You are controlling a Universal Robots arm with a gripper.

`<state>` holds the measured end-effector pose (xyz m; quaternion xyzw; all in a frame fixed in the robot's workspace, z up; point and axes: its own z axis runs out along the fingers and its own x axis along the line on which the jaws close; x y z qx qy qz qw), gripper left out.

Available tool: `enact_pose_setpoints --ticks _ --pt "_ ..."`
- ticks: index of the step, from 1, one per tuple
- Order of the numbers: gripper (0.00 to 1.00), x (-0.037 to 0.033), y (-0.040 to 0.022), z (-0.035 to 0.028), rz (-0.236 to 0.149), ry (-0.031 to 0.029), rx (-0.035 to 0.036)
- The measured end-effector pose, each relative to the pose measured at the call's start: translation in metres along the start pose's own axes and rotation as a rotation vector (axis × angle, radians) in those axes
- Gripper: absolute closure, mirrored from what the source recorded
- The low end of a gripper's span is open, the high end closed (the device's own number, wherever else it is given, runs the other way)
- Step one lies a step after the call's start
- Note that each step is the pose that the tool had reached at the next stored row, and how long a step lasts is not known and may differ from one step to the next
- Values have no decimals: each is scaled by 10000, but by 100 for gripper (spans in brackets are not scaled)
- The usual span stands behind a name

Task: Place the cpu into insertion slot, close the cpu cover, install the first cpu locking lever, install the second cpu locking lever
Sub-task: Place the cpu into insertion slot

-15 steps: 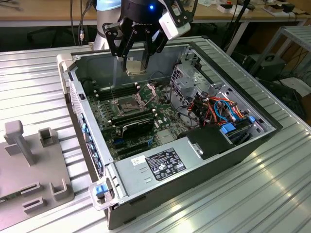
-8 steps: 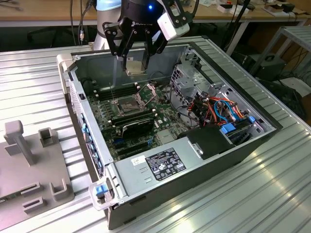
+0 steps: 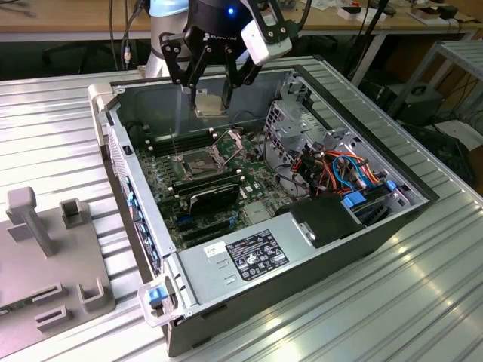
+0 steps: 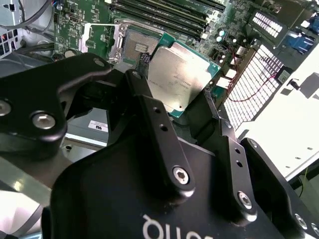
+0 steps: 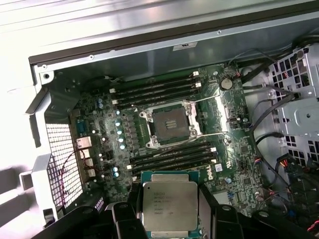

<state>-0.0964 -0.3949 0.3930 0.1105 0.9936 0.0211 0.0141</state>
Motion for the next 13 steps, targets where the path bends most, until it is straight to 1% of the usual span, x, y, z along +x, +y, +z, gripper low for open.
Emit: enact_pose_setpoints --ticks 13 --pt "45 0 0 2 625 -29 15"
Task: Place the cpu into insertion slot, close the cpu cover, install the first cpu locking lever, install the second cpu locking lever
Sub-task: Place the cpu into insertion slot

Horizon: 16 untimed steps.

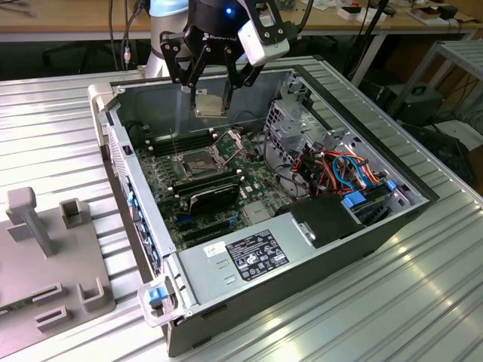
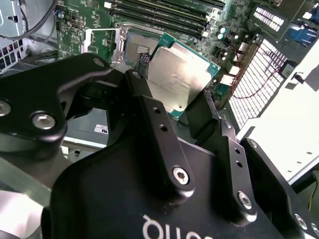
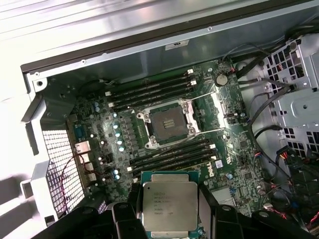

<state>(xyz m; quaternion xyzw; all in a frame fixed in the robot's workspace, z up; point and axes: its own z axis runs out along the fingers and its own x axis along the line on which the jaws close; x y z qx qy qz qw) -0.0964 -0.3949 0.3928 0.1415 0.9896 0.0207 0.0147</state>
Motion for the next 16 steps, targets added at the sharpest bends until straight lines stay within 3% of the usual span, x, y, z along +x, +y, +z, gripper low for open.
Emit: enact_pose_setpoints --ticks 16 --pt "45 0 0 3 832 -38 19"
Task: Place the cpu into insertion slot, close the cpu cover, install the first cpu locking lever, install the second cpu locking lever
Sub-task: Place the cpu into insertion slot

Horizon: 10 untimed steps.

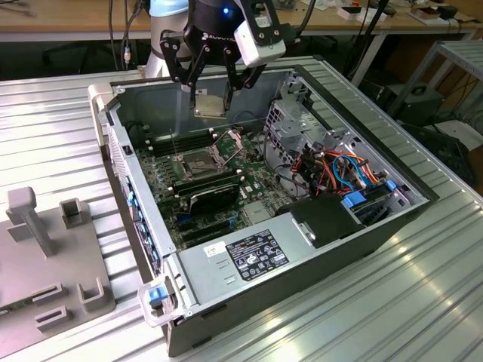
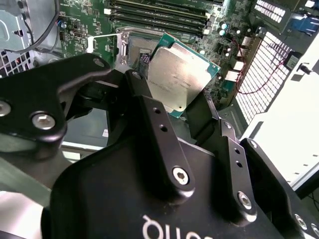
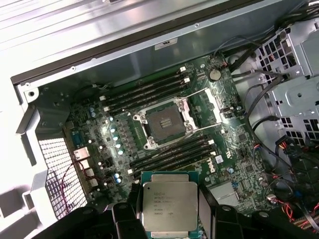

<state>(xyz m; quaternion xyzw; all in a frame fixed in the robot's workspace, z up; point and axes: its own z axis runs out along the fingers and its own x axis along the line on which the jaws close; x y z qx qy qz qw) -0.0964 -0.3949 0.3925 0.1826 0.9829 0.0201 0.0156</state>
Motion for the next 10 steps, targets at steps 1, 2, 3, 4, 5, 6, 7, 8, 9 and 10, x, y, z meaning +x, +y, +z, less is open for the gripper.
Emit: enact_pose_setpoints --ticks 1,2,3,4,5,6,7,8,9,10 --pt "45 0 0 0 37 -1 0" --pt "45 0 0 0 88 -4 2" --pt "45 0 0 0 118 -5 3" --pt "45 0 0 0 162 -7 4" --pt "45 0 0 0 195 -8 4" --pt "45 0 0 0 244 -11 6" --pt "45 0 0 1 280 -12 7" --pt "45 0 0 1 335 -15 8" --pt "45 0 0 1 373 -17 9" --pt "45 0 0 1 406 -18 10"
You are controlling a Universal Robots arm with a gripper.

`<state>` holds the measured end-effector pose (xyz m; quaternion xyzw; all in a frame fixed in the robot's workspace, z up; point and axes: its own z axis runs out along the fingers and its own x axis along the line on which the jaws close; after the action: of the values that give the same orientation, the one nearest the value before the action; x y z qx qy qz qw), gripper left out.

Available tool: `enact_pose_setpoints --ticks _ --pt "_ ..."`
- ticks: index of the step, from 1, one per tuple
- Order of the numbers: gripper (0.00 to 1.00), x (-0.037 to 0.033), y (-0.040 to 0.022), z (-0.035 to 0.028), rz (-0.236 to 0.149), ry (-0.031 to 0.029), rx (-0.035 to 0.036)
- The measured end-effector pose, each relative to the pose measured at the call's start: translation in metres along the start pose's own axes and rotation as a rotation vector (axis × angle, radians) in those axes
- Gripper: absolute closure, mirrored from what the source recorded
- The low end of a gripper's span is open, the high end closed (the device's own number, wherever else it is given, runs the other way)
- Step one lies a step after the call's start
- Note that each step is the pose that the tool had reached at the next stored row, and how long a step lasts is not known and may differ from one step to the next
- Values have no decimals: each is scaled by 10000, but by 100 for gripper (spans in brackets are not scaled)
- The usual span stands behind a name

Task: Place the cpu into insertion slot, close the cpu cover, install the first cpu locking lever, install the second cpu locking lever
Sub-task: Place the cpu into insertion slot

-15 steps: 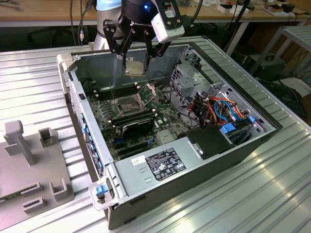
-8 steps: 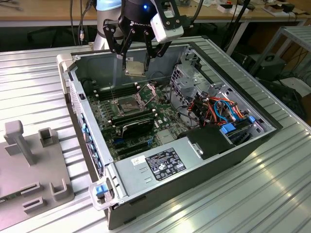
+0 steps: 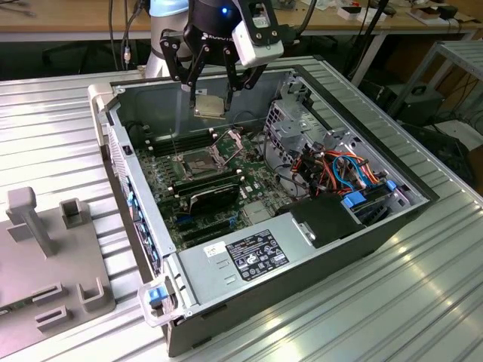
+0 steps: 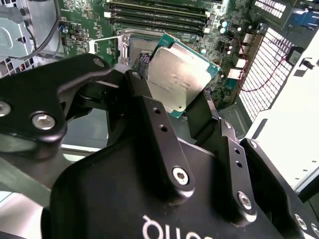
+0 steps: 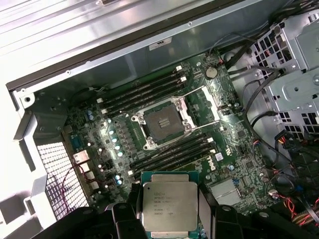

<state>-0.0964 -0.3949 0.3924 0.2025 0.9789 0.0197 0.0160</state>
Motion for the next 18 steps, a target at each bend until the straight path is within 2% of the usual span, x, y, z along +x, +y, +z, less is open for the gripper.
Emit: enact_pose_setpoints --ticks 18 --pt "45 0 0 2 872 -39 21"
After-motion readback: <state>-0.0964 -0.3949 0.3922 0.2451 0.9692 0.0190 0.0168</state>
